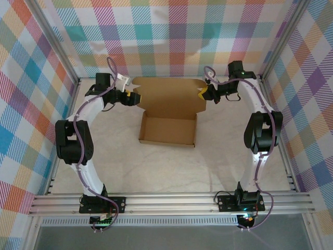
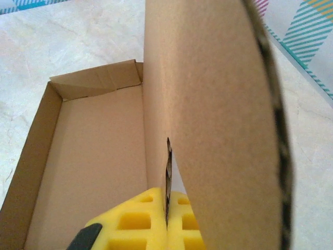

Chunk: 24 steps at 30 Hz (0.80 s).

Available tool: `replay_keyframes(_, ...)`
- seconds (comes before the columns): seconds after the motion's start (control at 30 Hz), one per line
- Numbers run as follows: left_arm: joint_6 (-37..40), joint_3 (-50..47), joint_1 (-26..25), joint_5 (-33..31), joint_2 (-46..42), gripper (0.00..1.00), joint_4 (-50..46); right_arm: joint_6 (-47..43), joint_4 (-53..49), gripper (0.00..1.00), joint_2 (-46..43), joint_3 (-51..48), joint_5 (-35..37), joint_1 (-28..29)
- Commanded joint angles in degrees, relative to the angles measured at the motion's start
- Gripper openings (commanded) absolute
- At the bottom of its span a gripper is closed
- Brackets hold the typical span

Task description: Fold the paper box

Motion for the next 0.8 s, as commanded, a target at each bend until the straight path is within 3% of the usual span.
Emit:
replay_keyframes(0.0,10.1,4.4,1.4,7.9,3.0,0.75,-5.4,-4.0,-4.2,0.0,1.0,2.7,-4.5,-0.5)
replay_keyframes(0.1,14.5,10.6,1.7,12.2,7.1,0.61,-13.4,-4.3,-5.5,0.0,1.5,3.3,-4.2,-0.7)
replay_keyframes(0.2,17.0,12.7,1.8,16.2,8.9,0.6,-17.3,-4.5,-6.6,0.0,1.9,3.7,-3.8,-0.9)
replay_keyframes(0.33,17.8,12.9,1.7,19.0,8.6,0.48,-17.9,-4.6,-6.7,0.0,2.4,3.9,-3.6,-0.9)
replay_keyframes(0.47,18.7,12.4,1.7,18.5,7.2,0.31,-18.6,-4.1,-7.0,0.0,3.2,4.8,-3.5,-1.0)
replay_keyframes(0.6,17.6,10.7,1.6,17.0,5.6,0.21,-16.7,-3.4,-6.6,0.0,3.5,4.9,-3.7,-1.0)
replay_keyframes(0.77,14.0,7.1,0.7,11.4,3.2,0.07,-11.6,0.7,-2.3,0.0,1.7,1.9,-1.6,-0.9)
